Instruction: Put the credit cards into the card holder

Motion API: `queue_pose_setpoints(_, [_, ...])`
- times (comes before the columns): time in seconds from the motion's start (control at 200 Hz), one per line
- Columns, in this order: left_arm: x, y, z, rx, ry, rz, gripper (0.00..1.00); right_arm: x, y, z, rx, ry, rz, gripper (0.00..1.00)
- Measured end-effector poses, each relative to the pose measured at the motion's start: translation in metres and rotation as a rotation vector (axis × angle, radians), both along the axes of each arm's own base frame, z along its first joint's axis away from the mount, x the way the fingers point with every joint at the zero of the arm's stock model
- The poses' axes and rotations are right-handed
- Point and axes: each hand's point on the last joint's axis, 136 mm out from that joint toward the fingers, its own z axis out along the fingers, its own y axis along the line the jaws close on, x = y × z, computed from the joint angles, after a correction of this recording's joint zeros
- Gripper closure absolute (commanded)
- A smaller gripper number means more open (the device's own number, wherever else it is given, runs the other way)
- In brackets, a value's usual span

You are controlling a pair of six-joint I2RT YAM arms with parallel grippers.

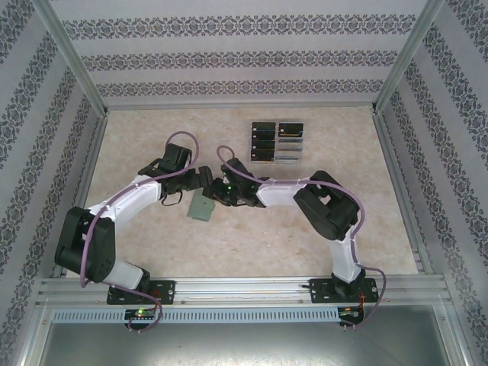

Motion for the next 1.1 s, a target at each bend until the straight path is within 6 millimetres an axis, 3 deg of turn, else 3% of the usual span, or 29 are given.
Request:
queue_pose_setpoints(0.175, [-0.004, 0.005, 0.001, -0.021, 0.002, 0.011, 0.00, 0.008, -0.021, 0.003, -0.010, -0.015, -0.023, 0.56])
queue_pose_setpoints(0.355, [-0.008, 0.023, -0.010, -0.060, 0.038, 0.054, 0.01, -0.020, -0.067, 0.012, -0.068, -0.023, -0.041, 0.55])
queue_pose_setpoints(0.485, [-0.011, 0.026, -0.017, -0.116, 0.060, 0.055, 0.10, -0.040, -0.087, 0.019, -0.077, -0.035, -0.045, 0.55])
queue_pose_setpoints(0.585, [-0.012, 0.020, -0.022, -0.157, 0.075, 0.030, 0.15, -0.052, -0.093, 0.014, -0.096, -0.027, -0.037, 0.55])
queue_pose_setpoints(0.779, [-0.024, 0.010, -0.041, -0.213, 0.134, -0.009, 0.13, -0.075, -0.100, -0.001, -0.128, 0.003, -0.011, 0.55])
queue_pose_setpoints(1.104, [-0.049, -0.005, -0.064, -0.266, 0.196, -0.041, 0.11, -0.075, -0.108, 0.016, -0.110, -0.041, -0.024, 0.55])
